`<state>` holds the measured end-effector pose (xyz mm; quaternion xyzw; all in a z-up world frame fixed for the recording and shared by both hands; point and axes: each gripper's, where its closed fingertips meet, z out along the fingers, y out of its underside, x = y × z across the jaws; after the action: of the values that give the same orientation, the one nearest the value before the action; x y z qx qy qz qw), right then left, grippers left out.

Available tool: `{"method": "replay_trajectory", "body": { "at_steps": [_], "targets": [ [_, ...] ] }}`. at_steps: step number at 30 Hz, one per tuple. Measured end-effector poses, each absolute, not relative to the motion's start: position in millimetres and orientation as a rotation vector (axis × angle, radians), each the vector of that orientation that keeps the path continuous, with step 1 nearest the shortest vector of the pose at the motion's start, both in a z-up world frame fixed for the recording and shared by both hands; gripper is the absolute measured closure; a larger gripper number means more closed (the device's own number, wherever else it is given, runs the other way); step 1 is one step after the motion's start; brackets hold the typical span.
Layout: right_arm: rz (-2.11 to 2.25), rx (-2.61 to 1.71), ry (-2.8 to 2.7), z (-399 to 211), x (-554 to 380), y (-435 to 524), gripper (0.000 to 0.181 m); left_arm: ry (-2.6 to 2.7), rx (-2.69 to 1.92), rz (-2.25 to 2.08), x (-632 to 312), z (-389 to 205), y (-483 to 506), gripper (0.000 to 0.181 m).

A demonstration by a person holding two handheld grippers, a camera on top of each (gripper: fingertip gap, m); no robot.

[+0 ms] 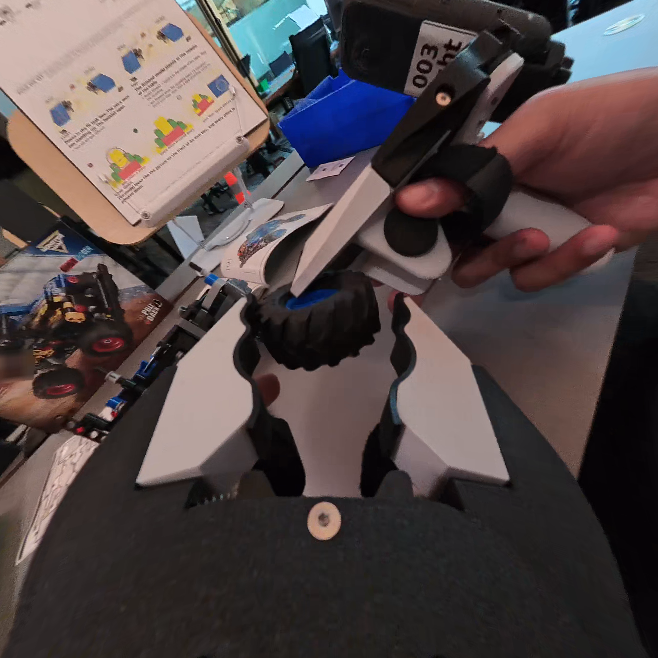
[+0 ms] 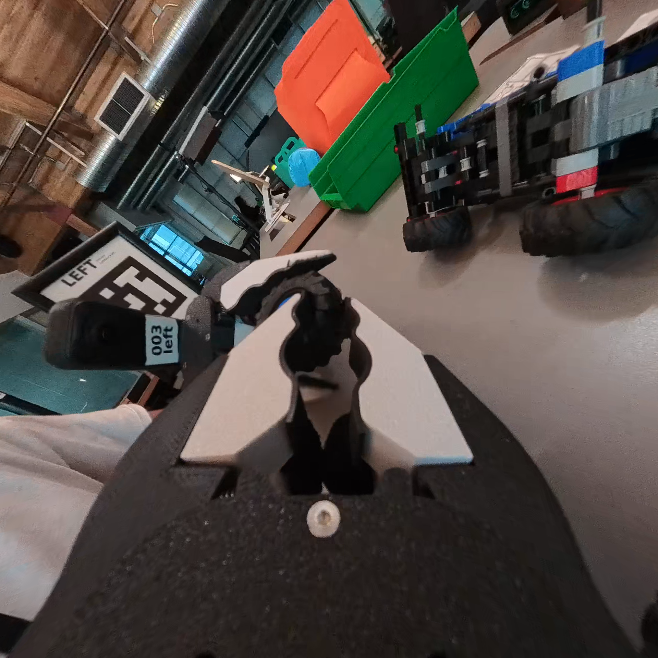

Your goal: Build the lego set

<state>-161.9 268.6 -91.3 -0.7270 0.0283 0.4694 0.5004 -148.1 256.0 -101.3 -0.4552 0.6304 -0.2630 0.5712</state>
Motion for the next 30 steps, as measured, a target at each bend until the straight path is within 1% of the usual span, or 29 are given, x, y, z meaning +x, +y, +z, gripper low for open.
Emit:
{"method": "replay_trajectory", "body": {
  "at_steps": [1, 4, 7, 9, 14, 22, 30],
  "targets": [
    [1.117, -1.755, 0.063, -92.0, -160.8, 267.8, 0.164, 1.466, -1.065, -0.632, -148.1, -100.1, 257.7, 0.116],
    [1.006, -1.790, -0.031, -95.4, -159.7, 264.1, 0.166, 1.521, -1.107, -0.772, -148.7, -105.2, 251.3, 0.116],
    [0.694, -1.802, -0.355, -96.7, -160.0, 263.3, 0.167, 1.587, -1.115, -0.914, -150.2, -110.9, 242.8, 0.116],
    [0.581, -1.768, -0.524, -94.9, -162.7, 261.7, 0.169, 1.606, -1.118, -1.007, -150.3, -111.5, 237.7, 0.117],
    [0.667, -1.776, -0.644, -94.5, -165.6, 254.8, 0.170, 1.654, -1.086, -1.094, -152.4, -110.1, 229.2, 0.117],
    [0.325, -1.731, -0.903, -104.9, -163.7, 251.2, 0.174, 1.757, -1.153, -1.180, -152.3, -120.1, 222.3, 0.119],
    [0.133, -1.691, -1.024, -112.1, -164.1, 252.3, 0.176, 1.807, -1.211, -1.196, -152.2, -127.6, 219.4, 0.121]
  ]
}}
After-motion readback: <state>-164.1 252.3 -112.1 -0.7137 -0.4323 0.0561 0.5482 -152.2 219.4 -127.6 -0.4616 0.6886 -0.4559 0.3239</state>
